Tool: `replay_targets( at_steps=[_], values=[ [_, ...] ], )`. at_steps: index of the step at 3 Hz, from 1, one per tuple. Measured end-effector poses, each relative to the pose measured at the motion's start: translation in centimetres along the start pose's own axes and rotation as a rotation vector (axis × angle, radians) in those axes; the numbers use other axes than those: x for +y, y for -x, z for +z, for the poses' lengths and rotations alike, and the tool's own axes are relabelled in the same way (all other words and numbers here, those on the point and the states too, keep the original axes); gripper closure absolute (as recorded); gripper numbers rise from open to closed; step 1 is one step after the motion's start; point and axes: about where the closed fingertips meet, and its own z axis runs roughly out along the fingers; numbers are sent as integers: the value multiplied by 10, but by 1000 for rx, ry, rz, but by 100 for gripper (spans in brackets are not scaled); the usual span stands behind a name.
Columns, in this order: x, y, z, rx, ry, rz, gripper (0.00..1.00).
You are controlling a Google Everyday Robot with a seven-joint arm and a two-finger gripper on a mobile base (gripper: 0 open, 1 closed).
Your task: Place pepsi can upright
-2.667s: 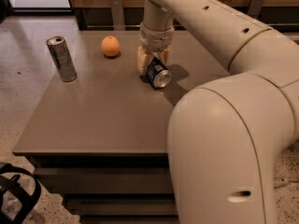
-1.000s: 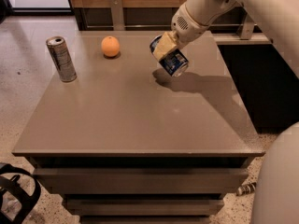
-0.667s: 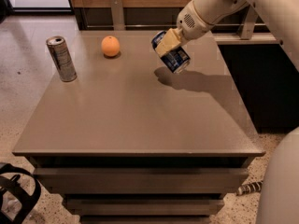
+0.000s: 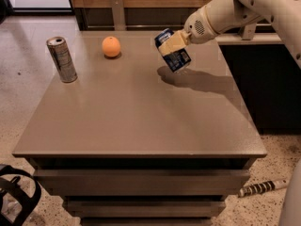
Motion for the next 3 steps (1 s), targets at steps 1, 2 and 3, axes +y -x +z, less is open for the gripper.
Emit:
replay_targets(
  at_steps=[1,2,3],
  values=[
    [-3,-5,5,-104,5,-28,100],
    [-6,-12,9,-204,3,-49,100],
    [-9,-18,7,-295,9,-61,100]
  ],
)
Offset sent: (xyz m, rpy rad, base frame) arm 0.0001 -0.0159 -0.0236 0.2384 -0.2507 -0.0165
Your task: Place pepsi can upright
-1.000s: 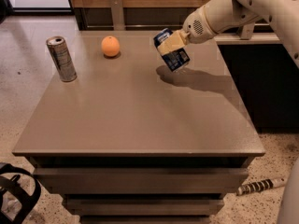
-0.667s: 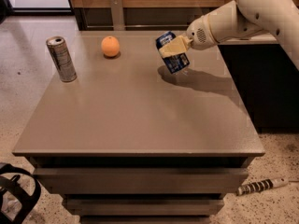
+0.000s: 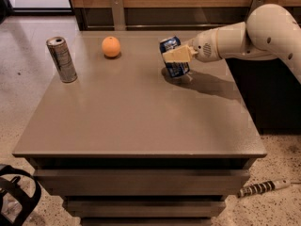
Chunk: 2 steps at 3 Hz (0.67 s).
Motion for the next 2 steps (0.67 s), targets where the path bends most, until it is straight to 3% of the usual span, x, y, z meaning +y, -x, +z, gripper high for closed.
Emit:
replay_targets(
  at_steps=[2],
  values=[
    [-5,12,-18,-134,24,-28,100]
  ],
)
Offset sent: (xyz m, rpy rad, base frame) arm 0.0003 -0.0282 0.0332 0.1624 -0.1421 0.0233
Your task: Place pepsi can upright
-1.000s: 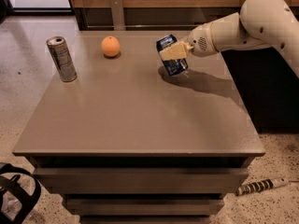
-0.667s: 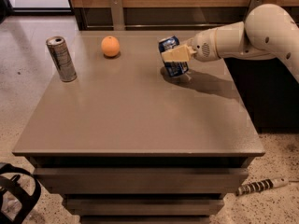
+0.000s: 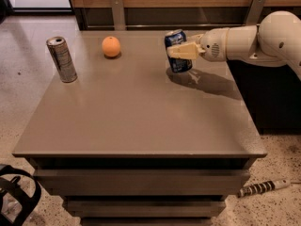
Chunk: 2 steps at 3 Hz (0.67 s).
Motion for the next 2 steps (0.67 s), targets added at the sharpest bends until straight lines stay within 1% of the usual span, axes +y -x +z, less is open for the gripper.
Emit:
replay_targets(
  at_steps=[1,2],
  values=[
    [0,2,-1,-48,25,-17,100],
    [2,-2,1,-108,52,-46,100]
  ],
)
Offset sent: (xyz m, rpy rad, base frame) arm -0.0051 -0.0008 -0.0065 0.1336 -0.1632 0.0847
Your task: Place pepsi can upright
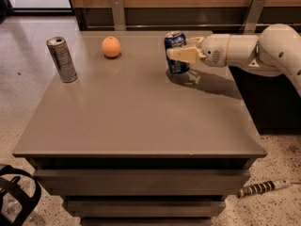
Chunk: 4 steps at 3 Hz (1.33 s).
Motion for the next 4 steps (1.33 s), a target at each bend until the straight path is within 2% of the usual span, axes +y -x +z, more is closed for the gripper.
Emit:
replay_targets(
  at_steps=[2,4],
  values=[
    [6,-13,1,-118,31,-54,100],
    [7,-20,-1,-175,41,-75,100]
  ],
)
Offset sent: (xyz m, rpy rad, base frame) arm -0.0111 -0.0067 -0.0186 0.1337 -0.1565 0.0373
